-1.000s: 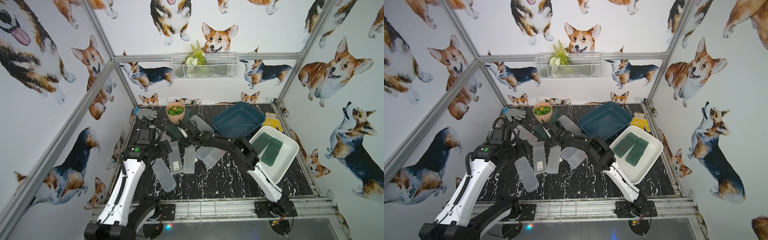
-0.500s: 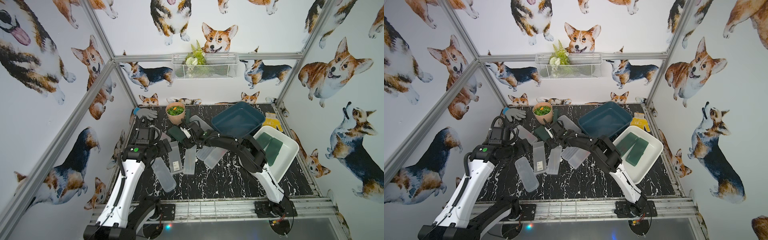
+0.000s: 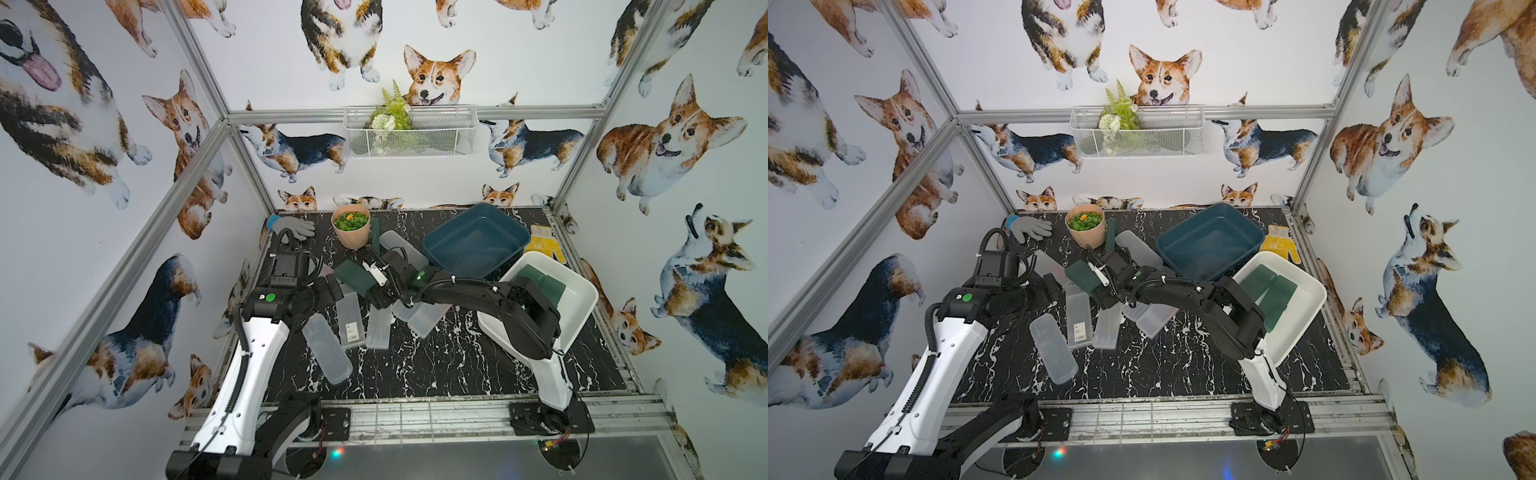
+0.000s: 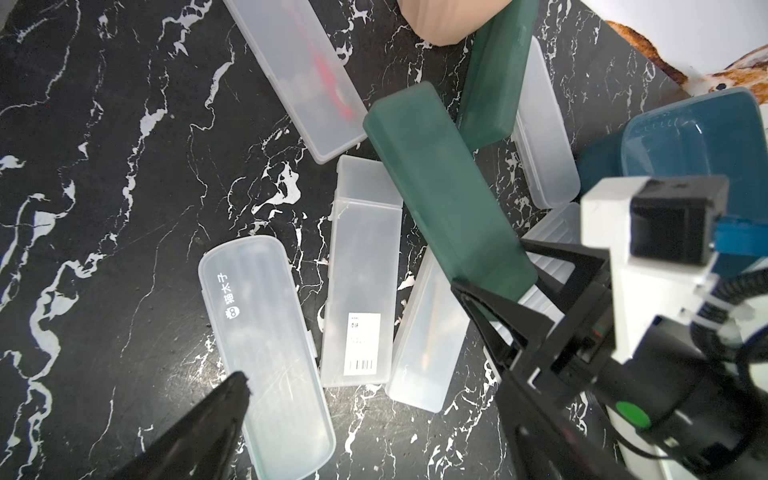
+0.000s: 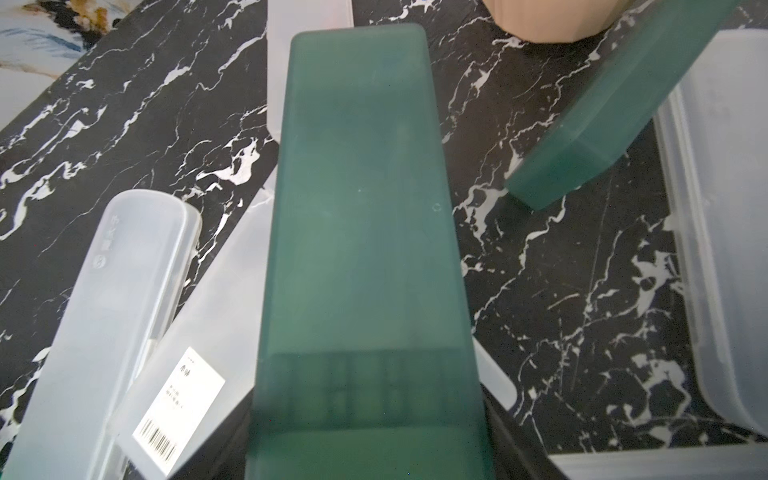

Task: Place the pencil cases by color into the storage box
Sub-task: Pick up the pencil case from the center of the board.

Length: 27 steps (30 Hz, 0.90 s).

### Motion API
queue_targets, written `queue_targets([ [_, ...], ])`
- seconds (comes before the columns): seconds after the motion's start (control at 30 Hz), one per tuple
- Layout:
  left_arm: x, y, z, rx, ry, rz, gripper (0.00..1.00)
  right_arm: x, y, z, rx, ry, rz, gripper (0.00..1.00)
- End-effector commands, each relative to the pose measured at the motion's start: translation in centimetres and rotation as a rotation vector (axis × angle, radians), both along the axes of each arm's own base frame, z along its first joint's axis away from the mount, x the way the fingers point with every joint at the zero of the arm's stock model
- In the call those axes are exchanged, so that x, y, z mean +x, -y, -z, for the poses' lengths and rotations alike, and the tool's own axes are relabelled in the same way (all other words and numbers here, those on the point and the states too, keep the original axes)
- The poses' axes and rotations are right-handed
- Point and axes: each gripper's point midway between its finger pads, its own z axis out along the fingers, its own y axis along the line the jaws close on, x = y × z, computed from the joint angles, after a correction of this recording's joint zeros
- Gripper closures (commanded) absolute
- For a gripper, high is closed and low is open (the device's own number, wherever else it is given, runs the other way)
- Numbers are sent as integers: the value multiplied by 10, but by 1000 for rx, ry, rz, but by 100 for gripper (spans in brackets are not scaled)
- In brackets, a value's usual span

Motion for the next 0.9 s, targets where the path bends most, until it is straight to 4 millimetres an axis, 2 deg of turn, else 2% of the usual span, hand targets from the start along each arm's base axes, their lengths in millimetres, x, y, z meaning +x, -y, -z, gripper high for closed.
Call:
queue_targets([
  [0.0, 10, 3, -14, -19, 45, -4, 5, -8, 9, -14, 26, 8, 10, 45],
  [0.23, 28, 8, -26, -34, 70, 9, 5, -25, 35, -34, 61, 5, 47, 45],
  [0.47, 55, 27, -35, -27, 93, 67, 5, -36, 67, -60, 80, 54, 99, 45],
  [0.67, 78, 63, -45, 5, 113, 150, 5, -34, 99, -86, 95, 126, 181, 44],
  [0.87, 94, 109, -52, 18, 129, 247, 5, -23, 146, -104, 116, 153, 321, 43],
])
